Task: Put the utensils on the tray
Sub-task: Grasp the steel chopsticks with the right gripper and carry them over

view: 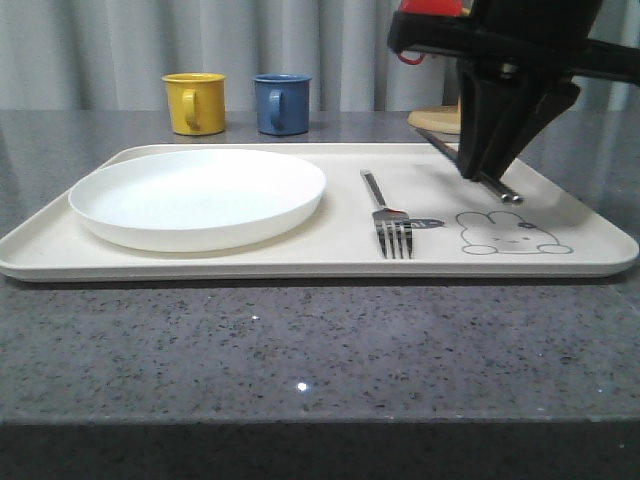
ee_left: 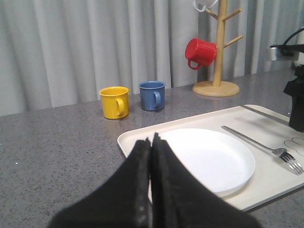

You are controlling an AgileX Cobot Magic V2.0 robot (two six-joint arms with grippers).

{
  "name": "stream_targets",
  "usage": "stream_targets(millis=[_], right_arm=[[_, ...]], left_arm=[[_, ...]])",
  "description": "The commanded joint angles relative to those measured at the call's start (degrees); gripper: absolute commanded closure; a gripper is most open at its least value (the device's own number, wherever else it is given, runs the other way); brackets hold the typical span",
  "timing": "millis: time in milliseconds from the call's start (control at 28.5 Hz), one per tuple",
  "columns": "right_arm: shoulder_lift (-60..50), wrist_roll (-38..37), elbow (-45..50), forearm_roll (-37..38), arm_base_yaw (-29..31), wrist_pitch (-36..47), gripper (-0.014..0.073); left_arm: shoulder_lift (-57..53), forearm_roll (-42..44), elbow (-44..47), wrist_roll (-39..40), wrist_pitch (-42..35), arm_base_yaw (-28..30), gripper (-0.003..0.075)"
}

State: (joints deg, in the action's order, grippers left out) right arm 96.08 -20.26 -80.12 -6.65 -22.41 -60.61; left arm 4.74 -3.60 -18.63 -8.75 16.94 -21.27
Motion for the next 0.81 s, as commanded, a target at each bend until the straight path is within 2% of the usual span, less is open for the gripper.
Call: stream_targets(millis=[0,596,666,771], right_arm=[[-1.24,-2.21,-2.19,0.11,-0.52,0.21,0.0557],[2.87,-3.27,-2.12,0.02,-0.52,-0.46,0.0554],[2.87,-3.27,-2.12,0.02,-0.52,-0.46,0.0525],[2.80,-3.27,-2.12,0.02,-0.52,-1.22,0.0395]], left_arm=[[0.60,-0.74,-1.49,0.72,-4.95,0.08,0.0738],[0.60,-0.74,-1.49,0.72,-4.95,0.08,0.0738],[0.60,-0.74,-1.49,0.72,-4.95,0.08,0.0738],[0.60,-0.74,-1.49,0.72,-4.95,0.08,0.0738]])
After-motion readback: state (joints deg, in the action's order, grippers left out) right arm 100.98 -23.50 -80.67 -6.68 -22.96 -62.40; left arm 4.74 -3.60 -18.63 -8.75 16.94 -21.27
